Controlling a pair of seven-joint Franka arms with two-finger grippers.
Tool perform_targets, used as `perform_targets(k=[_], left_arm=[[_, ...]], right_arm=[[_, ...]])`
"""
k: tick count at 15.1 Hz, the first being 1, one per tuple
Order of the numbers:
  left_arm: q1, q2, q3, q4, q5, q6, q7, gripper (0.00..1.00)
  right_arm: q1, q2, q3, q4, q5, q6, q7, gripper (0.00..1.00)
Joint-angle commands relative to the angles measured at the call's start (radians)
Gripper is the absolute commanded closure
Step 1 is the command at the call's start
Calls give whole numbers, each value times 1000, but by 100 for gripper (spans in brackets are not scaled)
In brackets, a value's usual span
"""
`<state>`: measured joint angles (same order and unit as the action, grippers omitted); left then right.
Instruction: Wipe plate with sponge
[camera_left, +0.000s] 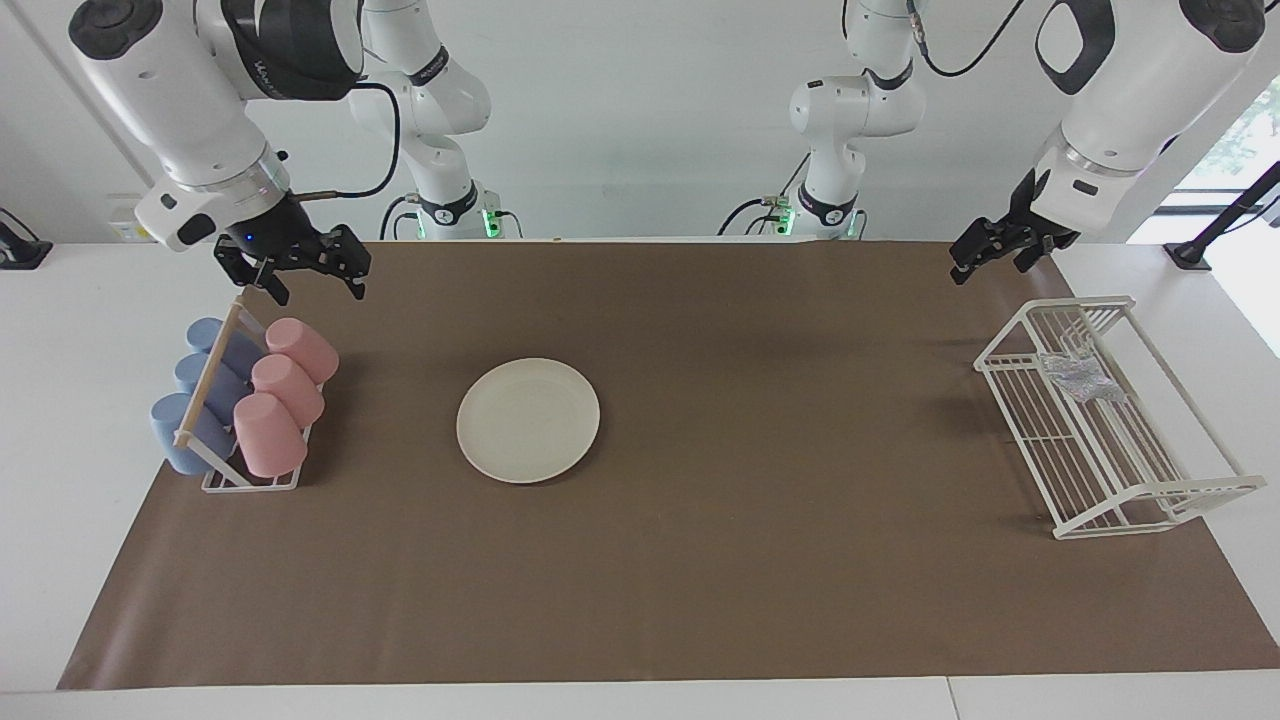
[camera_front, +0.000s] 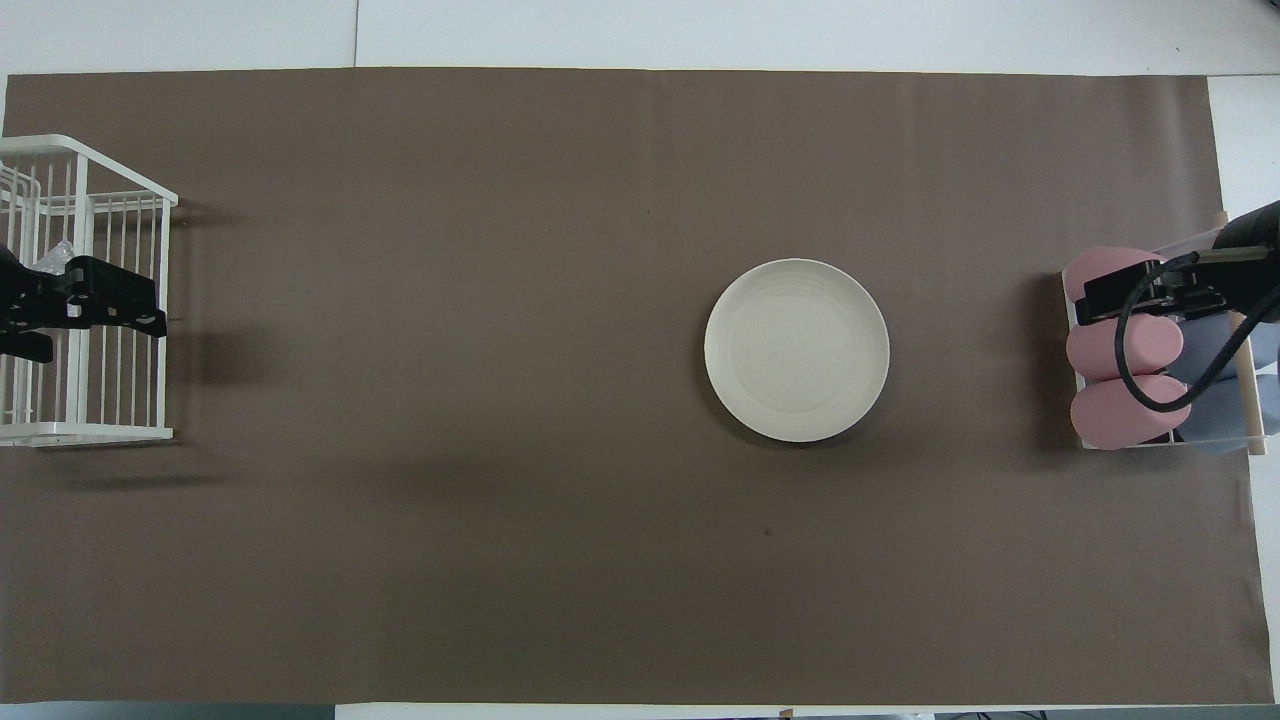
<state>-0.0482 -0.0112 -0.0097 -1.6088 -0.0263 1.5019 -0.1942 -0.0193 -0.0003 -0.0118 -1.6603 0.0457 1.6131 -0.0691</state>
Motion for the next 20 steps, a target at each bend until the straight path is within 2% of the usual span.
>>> perform_targets(k=[1,8,11,16,20], left_arm=[[-4,-21,8,-28,-12,18,9,0],[-4,-23,11,-29,-12,49,-4,0],[-13,-22,11,-31,38,60,-91,0],[-88,30,1,-72,368,92,-200,0],[-147,173,1,-94,629,118,-339,0]], right_arm=[[-4,3,10,2,-13,4,23,0],[-4,3,10,1,-13,4,86,0],[-4,3,10,1,-13,4,112,0],[-4,2,10,1,-13,4,123,0],[-2,2,10,1,-13,-7,179,0]])
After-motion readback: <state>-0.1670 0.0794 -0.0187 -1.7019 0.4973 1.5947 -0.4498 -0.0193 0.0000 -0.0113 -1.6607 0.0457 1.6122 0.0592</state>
